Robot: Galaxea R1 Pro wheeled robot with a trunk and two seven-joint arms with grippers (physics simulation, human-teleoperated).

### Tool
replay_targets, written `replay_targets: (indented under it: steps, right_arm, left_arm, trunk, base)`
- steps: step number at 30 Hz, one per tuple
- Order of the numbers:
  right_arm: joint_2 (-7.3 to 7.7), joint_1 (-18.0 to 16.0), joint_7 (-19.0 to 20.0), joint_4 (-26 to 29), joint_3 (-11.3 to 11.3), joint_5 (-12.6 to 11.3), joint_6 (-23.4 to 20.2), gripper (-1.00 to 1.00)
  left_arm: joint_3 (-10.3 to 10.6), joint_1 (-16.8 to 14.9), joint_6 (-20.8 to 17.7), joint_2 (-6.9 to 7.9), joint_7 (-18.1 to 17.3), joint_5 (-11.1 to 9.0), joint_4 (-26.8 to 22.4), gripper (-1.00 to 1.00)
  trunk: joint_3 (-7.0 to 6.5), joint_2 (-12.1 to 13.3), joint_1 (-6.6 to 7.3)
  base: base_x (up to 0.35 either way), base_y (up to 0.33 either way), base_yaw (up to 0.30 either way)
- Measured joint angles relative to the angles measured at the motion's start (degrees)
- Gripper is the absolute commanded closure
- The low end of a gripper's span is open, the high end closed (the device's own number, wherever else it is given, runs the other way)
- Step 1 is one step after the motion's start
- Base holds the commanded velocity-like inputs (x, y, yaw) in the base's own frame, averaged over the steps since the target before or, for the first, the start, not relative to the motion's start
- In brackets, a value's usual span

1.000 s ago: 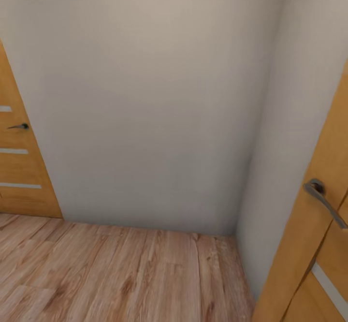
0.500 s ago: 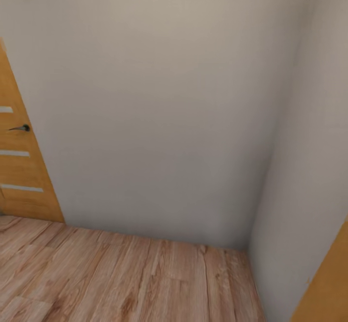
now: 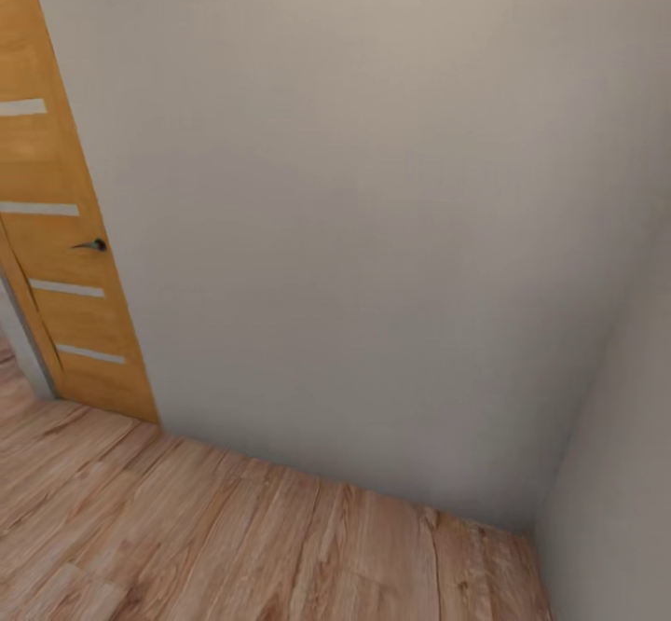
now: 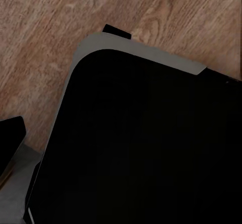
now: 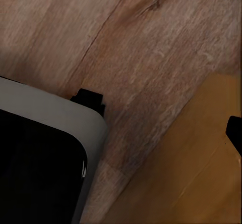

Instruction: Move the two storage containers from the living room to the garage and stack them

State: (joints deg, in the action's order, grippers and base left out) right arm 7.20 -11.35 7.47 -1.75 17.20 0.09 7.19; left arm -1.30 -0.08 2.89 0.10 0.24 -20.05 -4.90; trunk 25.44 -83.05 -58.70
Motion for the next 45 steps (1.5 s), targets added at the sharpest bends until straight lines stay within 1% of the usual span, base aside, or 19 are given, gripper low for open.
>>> replay_targets:
  steps: [17, 36, 45]
  right_arm:
    - [-0.17, 0.0, -0.2, 0.0, -0.1, -0.5, 0.1, -1.0]
    - [-0.09, 0.0, -0.3, 0.0, -0.3, -0.6, 0.2, -1.0]
    - [-0.13, 0.0, -0.3, 0.0, -0.3, -0.6, 0.2, -1.0]
  left_arm:
    - [0.0, 0.0, 0.1, 0.0, 0.0, 0.1, 0.0, -1.0]
    - [0.0, 0.0, 0.1, -0.17, 0.1, 0.1, -0.2, -1.0]
    - [0.2, 0.0, 0.2, -0.02, 0.1, 0.5, -0.4, -1.0]
  trunk:
    - [0.0, 0.0, -0.01]
    - [0.0, 0.0, -0.04]
    - [0.0, 0.0, -0.04]
  base:
    - [0.304, 0.0, 0.268]
    - [0.013, 0.0, 0.269]
    - [0.0, 0.0, 0.269]
